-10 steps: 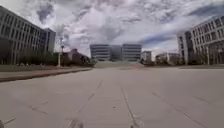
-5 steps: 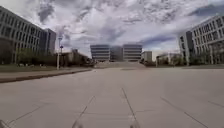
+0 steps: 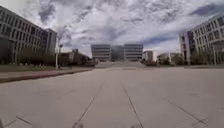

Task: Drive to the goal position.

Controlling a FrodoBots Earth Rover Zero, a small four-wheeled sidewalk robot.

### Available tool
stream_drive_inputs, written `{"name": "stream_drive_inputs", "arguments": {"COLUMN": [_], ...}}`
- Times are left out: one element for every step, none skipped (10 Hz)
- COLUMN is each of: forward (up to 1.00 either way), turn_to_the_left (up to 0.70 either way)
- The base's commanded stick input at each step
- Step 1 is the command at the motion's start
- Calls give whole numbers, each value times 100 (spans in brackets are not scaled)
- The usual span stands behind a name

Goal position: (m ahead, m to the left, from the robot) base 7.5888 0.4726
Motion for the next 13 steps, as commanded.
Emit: {"name": "stream_drive_inputs", "arguments": {"forward": [100,100,100,100,100,100,100,100,100,100,100,100,100], "turn_to_the_left": [0,0,0,0,0,-18,-40,-33,-10,0,0,0,0]}}
